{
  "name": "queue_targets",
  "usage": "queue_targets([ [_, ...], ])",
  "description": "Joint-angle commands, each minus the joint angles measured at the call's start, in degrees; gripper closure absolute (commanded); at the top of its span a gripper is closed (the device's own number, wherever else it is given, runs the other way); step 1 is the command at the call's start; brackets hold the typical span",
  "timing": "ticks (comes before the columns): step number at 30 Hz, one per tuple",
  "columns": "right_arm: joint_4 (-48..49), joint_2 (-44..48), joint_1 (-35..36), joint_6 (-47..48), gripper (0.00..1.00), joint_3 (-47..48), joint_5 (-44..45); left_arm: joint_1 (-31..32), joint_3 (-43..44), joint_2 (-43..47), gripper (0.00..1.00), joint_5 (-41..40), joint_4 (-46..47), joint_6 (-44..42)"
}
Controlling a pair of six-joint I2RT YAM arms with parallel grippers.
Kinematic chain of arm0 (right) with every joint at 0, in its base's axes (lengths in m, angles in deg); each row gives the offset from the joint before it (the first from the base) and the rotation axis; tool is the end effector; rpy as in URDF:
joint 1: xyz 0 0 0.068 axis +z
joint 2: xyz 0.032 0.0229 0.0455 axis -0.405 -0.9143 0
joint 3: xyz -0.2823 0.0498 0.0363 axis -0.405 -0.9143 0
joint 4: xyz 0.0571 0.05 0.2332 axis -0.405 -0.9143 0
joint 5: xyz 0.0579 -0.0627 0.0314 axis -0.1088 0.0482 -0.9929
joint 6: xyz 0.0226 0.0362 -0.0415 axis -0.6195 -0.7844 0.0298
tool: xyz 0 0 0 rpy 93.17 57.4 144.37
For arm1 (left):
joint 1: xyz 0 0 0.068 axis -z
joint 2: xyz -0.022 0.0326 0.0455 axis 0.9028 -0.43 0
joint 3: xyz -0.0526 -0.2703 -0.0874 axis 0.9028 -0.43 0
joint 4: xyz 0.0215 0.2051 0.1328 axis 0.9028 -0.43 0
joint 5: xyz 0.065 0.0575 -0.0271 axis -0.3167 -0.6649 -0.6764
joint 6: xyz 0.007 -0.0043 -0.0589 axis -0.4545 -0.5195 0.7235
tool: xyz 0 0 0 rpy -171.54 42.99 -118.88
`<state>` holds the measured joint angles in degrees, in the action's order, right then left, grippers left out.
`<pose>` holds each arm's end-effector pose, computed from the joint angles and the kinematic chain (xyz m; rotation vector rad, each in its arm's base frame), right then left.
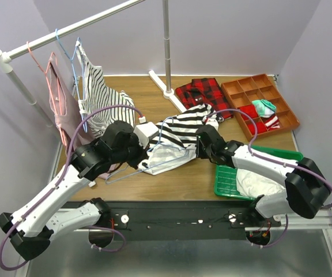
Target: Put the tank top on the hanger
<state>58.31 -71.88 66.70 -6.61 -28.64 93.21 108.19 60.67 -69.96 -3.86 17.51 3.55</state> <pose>0.2050 0.1719 0.2280 -0.0749 2.3870 0.2501 0.1053 -0.1078 0.3596 0.9009 2.1258 -0.5453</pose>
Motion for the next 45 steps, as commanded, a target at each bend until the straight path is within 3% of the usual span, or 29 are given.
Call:
queue_targets([
  [1,1.27,-1.29,0.44,-0.58,0.8,1.68,1.01,0.64,1.63,-1.89,1.0,0.47,1.68,0.04],
  [5,-0.49,-2.17,0.44,-0.49,0.97,3.88,0.65,1.25,2.16,-3.99,1.0,0.64,4.58,0.3],
  [7,-1.63,-1.21,0.52,-0.32,0.99,4.58,0.39,1.95,2.25,-4.7,1.0,-0.41,5.28,0.3],
  [19,-8.22,3.02,0.52,0.74,0.99,8.36,-3.65,4.15,0.76,-6.55,1.0,-2.0,12.93,1.62],
  [23,-9.63,2.93,0.52,0.83,0.99,10.64,-2.25,6.08,-2.31,-7.34,1.0,-1.38,17.66,4.86],
  [28,-9.89,4.34,0.52,0.92,0.99,12.67,-4.44,9.95,-7.23,-7.16,1.0,-6.47,24.61,9.17],
  [36,-13.23,4.95,0.52,2.41,0.99,15.57,-1.19,10.48,-12.42,-6.55,1.0,-9.02,32.87,11.11],
  [45,-12.09,6.35,0.52,2.14,0.99,15.48,-4.62,10.48,-21.39,-7.86,1.0,-9.38,56.16,14.01],
])
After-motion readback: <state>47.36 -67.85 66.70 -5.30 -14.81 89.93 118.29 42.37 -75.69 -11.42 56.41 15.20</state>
